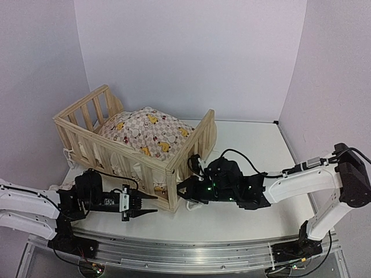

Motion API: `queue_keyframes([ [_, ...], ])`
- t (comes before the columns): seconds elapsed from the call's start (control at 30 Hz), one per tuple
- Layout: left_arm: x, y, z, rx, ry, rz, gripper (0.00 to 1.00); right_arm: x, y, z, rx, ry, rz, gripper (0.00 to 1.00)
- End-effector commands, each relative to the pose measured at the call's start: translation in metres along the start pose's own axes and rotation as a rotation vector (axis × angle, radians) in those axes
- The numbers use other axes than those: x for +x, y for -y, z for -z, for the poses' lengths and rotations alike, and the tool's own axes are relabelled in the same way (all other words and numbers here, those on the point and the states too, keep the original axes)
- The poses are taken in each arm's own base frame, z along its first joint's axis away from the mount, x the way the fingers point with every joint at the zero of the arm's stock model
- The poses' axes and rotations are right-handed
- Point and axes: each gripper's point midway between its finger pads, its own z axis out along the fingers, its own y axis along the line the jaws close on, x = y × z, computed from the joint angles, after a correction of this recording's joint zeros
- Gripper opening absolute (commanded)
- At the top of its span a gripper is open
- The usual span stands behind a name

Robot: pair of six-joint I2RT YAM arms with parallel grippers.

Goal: Set up the pet bed

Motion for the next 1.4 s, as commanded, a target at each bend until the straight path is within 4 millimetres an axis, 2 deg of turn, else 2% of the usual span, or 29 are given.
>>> queue_keyframes([
  [0.0,-0.017,-0.046,-0.007,-0.202,0.045,0.020,0.33,-0.011,-0.040,-0.006,-0.096,0.075,-0.166,0.00],
  [0.1,-0.009,-0.044,-0.013,-0.199,0.029,0.031,0.29,-0.010,-0.039,-0.006,-0.090,0.111,-0.158,0.00],
  [0.23,0.005,-0.048,-0.011,-0.242,-0.021,0.041,0.28,-0.011,-0.051,-0.006,-0.151,0.145,-0.157,0.00],
  [0.33,0.002,-0.051,-0.011,-0.249,-0.014,0.060,0.28,-0.009,-0.054,-0.008,-0.166,0.152,-0.173,0.00],
  [0.43,0.001,-0.053,-0.015,-0.249,-0.011,0.088,0.28,-0.011,-0.066,-0.009,-0.220,0.173,-0.183,0.00],
  [0.5,0.004,-0.054,-0.016,-0.253,-0.019,0.108,0.26,-0.011,-0.076,-0.010,-0.245,0.173,-0.167,0.00],
  [0.63,0.013,-0.056,-0.018,-0.275,-0.054,0.143,0.25,-0.007,-0.082,-0.012,-0.258,0.162,-0.153,0.00],
  [0.9,0.037,-0.071,-0.007,-0.400,-0.146,0.216,0.20,0.001,-0.087,-0.001,-0.258,0.150,-0.129,0.00],
  [1.13,0.043,-0.079,0.001,-0.462,-0.174,0.252,0.16,0.010,-0.079,-0.004,-0.194,0.162,-0.143,0.00],
  [1.37,0.039,-0.061,-0.007,-0.361,-0.124,0.258,0.18,0.013,-0.076,-0.011,-0.175,0.173,-0.146,0.00],
])
